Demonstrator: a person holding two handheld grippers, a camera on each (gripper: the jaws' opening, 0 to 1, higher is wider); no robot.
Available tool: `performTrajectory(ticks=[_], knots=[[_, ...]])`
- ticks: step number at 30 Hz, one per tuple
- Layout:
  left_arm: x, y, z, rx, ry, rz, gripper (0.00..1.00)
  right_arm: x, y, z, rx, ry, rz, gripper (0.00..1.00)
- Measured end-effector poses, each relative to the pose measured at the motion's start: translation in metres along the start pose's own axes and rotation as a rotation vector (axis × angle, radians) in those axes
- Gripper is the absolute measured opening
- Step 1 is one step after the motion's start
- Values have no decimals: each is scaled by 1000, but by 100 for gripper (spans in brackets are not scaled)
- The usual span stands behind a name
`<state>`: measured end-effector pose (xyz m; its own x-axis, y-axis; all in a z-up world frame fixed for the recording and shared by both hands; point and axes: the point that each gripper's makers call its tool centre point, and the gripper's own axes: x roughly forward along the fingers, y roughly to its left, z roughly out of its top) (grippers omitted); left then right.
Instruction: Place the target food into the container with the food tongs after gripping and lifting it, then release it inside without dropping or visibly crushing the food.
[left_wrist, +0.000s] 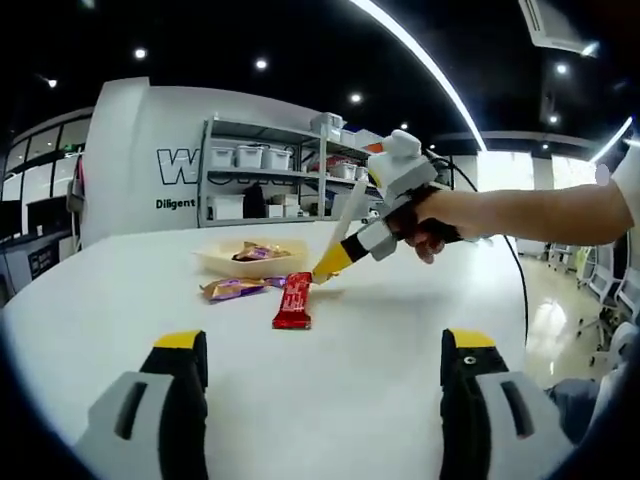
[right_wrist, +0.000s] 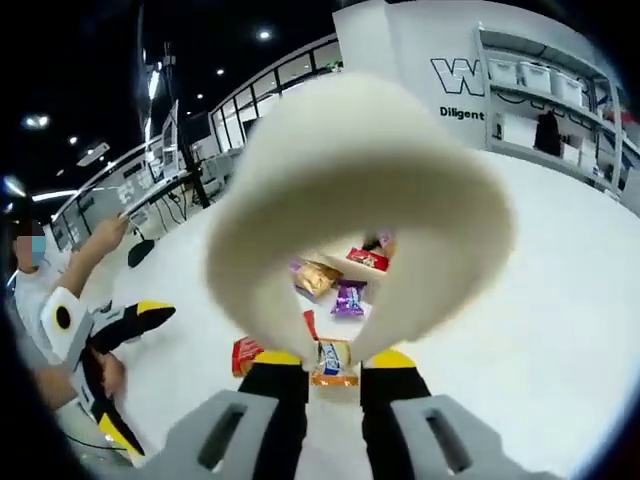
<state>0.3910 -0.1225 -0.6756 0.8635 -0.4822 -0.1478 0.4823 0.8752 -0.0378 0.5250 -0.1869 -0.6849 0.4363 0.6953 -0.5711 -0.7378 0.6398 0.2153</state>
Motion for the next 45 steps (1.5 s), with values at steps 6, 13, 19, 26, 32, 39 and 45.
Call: performTrajectory(ticks=[6, 13, 19, 26, 32, 39, 45], knots=[[0, -1, -1, 10, 5, -2, 96, -4, -4, -1, 104, -29, 29, 13], [-1, -2, -2, 18, 7, -4, 96, -9, -7, 0, 269, -70, 79, 14], [-1, -3, -2, 21, 10, -5, 95, -14, -12, -2, 238, -72, 45, 14], [-1, -3, -2, 21, 11, -4, 95, -11, -19, -8, 187, -48, 11, 14], [-1, -3, -2, 22, 12, -5, 95, -13, -14, -13, 55, -19, -17, 18], [-1, -4, -2, 24, 11, -4, 95, -7, -8, -17, -46, 20, -50, 17], [0, -4, -2, 27, 12, -6, 95, -7, -12, -20, -150, 57, -110, 12]])
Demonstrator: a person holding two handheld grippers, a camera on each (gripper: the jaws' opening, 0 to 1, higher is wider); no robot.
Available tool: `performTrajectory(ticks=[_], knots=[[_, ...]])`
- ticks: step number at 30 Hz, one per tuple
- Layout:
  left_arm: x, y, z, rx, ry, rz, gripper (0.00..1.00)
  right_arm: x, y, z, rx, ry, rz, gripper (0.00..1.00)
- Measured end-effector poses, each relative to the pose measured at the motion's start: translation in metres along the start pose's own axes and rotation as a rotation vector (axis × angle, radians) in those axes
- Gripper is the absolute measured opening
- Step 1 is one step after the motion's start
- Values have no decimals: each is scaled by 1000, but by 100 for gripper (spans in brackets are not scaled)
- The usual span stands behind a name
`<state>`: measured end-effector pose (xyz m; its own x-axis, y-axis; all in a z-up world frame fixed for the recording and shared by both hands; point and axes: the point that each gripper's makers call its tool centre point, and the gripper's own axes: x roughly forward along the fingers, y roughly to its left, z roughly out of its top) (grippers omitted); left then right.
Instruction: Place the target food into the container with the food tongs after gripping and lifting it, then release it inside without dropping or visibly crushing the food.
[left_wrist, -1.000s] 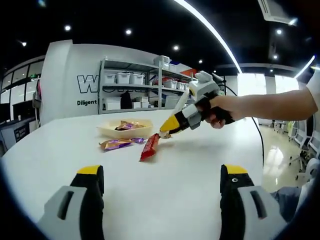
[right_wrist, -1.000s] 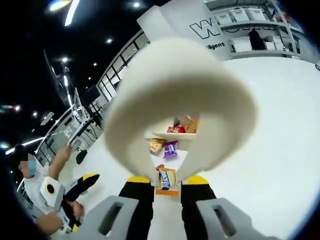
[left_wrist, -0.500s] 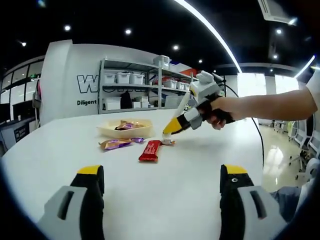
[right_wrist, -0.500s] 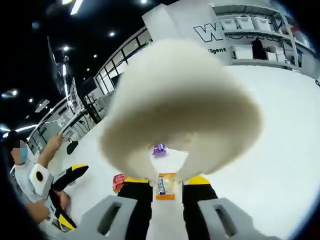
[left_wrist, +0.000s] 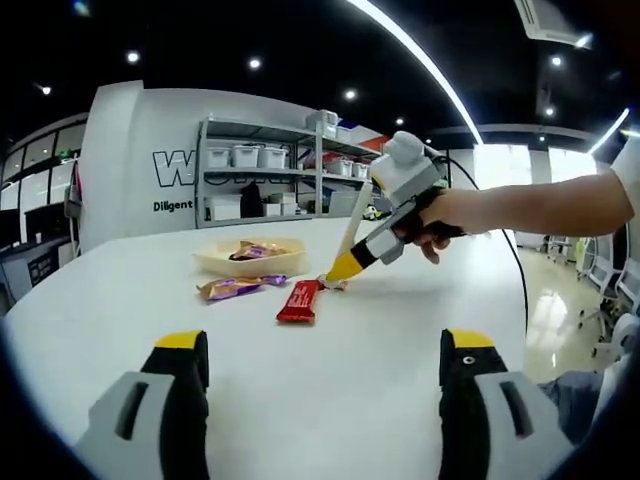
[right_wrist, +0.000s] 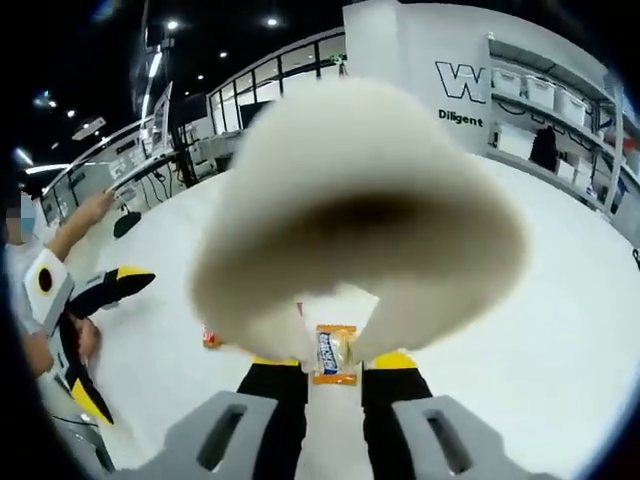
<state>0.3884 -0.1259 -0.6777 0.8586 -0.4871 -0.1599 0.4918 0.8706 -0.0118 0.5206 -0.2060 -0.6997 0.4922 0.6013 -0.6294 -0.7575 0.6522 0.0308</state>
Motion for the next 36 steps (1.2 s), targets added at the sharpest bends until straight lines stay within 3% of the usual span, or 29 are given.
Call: performTrajectory(ticks=[7, 10, 16, 20, 28, 30, 36], knots=[[0, 0, 0, -1, -1, 0, 95, -2, -6, 4, 67, -20, 12, 10], [0, -1, 0, 1, -1, -3, 95, -14, -9, 28, 149, -99, 41, 10], [0, 0, 1, -2, -7, -4, 95, -21, -20, 71, 114, -134, 30, 11], [0, 0, 2, -8, -11, -3, 95, -5, -32, 90, 93, -126, 18, 11], [0, 0, 2, -12, -9, -6, 95, 20, -52, 98, 137, -112, -7, 12], [1, 0, 1, -14, -4, -10, 95, 36, -63, 90, 104, -58, -33, 12], [1, -1, 0, -8, 0, -8, 94, 50, -63, 92, 160, -79, -24, 12]])
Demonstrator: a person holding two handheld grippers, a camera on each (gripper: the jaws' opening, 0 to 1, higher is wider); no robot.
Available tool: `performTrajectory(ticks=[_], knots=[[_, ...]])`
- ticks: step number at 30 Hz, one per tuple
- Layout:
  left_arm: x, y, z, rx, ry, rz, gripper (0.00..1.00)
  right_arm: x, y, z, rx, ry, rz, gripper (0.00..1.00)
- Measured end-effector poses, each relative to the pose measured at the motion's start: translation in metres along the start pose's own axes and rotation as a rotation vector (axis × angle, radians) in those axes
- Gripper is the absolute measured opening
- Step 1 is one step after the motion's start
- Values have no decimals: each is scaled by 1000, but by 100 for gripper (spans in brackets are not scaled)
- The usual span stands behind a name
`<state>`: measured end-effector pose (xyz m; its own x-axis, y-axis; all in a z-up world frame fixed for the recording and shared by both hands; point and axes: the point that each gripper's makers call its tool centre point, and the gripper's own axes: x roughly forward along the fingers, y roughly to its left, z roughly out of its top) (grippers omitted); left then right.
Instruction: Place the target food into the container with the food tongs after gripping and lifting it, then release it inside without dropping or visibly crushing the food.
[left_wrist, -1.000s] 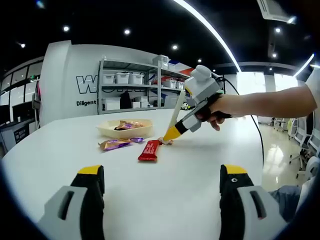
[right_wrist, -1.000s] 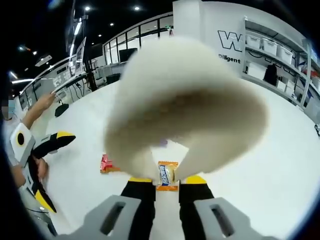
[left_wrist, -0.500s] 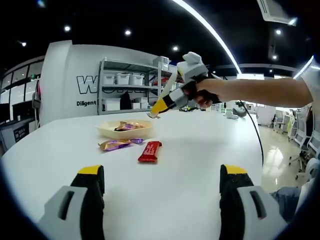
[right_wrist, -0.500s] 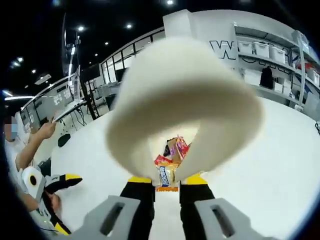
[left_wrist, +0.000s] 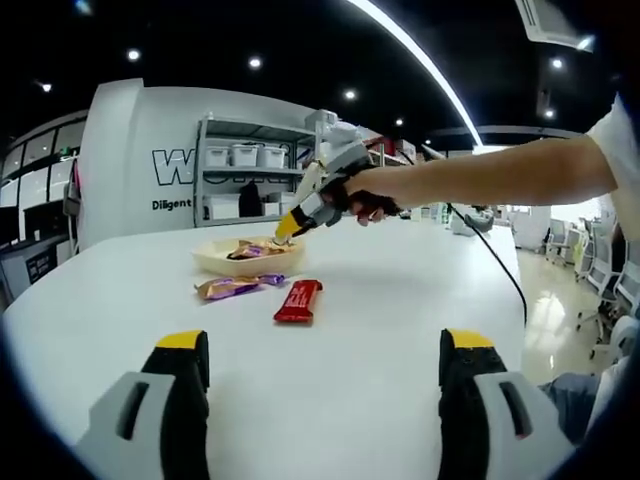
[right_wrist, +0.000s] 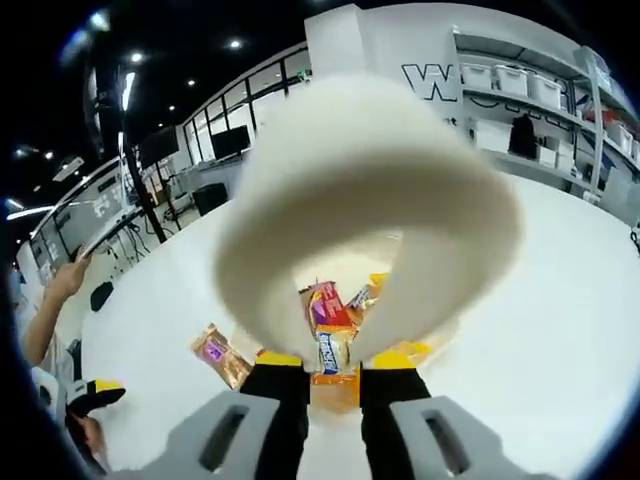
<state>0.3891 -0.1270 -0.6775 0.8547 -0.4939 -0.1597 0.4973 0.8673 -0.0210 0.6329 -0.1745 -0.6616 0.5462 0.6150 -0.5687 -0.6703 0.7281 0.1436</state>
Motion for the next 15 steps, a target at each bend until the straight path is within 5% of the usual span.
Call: performTrajectory(ticks=[15], knots=[[2, -2, 0, -6, -1, -20, 93, 6, -6, -2, 3, -7, -10, 15]])
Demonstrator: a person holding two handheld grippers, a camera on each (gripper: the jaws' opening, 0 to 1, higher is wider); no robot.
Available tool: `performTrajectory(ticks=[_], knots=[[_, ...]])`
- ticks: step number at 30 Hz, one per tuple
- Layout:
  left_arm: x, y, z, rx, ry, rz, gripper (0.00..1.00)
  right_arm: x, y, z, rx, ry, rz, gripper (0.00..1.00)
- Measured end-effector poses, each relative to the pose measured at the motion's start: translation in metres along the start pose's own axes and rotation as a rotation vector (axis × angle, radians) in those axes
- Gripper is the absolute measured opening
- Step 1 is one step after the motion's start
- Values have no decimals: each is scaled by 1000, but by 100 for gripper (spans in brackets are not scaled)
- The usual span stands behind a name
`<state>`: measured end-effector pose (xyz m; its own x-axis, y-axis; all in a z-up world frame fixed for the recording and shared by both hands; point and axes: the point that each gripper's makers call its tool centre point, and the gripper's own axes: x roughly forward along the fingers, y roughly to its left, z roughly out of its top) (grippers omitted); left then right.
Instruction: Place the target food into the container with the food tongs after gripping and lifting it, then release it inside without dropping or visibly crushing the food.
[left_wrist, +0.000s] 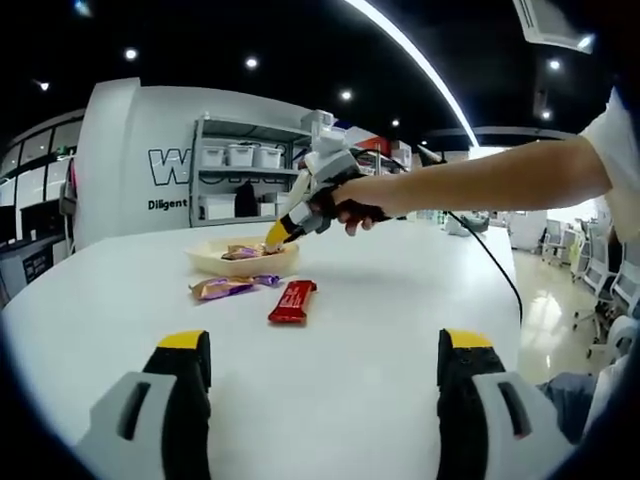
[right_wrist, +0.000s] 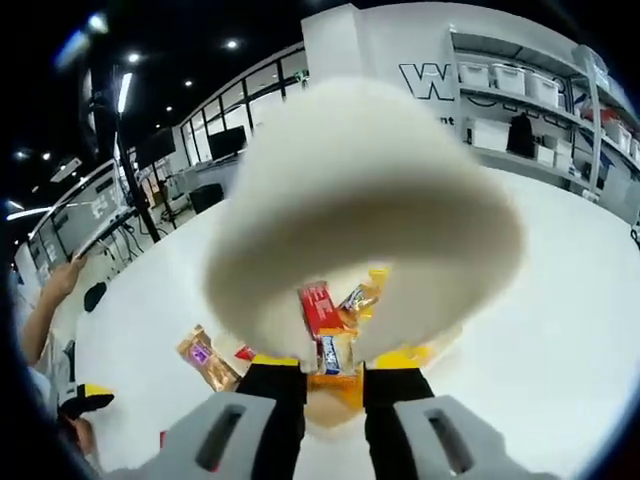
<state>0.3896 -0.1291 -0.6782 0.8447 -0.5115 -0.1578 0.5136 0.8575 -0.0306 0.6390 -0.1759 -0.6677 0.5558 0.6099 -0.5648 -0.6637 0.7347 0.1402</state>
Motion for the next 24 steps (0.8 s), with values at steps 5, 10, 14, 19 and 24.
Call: performTrajectory(ticks=[5, 10, 14, 19, 24], knots=[[0, -1, 0, 9, 4, -1, 93, -11, 2, 9, 9, -33, 5, 15], [0, -2, 0, 8, 4, -3, 93, -22, 9, 12, 6, -52, 23, 15], [-1, -2, 0, 9, 1, -5, 93, -38, 23, 13, -2, -74, 59, 15], [0, -3, 0, 12, 2, -8, 93, -50, 49, 4, 14, -48, 159, 14], [0, -4, -1, 11, 6, -11, 93, -57, 67, -15, -56, -4, 202, 15]])
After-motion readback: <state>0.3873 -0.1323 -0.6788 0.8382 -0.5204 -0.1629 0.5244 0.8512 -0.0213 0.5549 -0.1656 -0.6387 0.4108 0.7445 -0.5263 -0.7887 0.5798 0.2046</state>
